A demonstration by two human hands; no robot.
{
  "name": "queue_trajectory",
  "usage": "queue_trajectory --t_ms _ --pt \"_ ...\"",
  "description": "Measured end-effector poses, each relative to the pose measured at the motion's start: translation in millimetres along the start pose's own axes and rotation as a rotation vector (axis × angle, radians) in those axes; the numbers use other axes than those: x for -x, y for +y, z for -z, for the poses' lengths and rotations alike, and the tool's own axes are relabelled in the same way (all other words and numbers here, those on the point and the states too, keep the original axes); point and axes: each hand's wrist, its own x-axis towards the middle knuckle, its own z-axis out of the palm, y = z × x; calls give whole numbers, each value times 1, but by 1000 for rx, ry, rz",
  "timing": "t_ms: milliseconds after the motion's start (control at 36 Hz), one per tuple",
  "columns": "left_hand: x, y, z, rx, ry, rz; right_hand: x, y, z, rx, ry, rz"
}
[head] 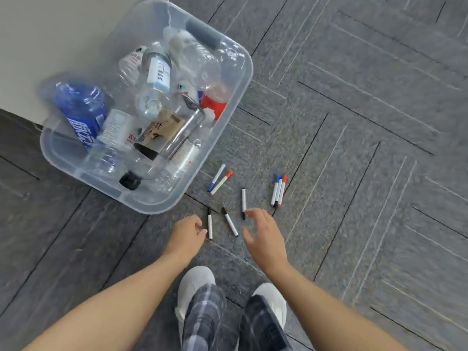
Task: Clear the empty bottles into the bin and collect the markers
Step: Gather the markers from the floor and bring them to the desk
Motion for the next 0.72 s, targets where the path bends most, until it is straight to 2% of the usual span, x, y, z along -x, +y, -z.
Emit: queue_trajectory --t_ms 222,444,583,722 --pt "-34 -13 -27 121 105 71 -25 15 -48 -174 133 -131" --pt "-46 -9 -46 190 201 189 -57 20 -62 -267 266 -204" --pt "-43 -6 -48 241 201 194 -71 22 -66 -259 263 -252" --pt "-37 8 -59 462 201 200 -68 22 -60 -332 270 -250"
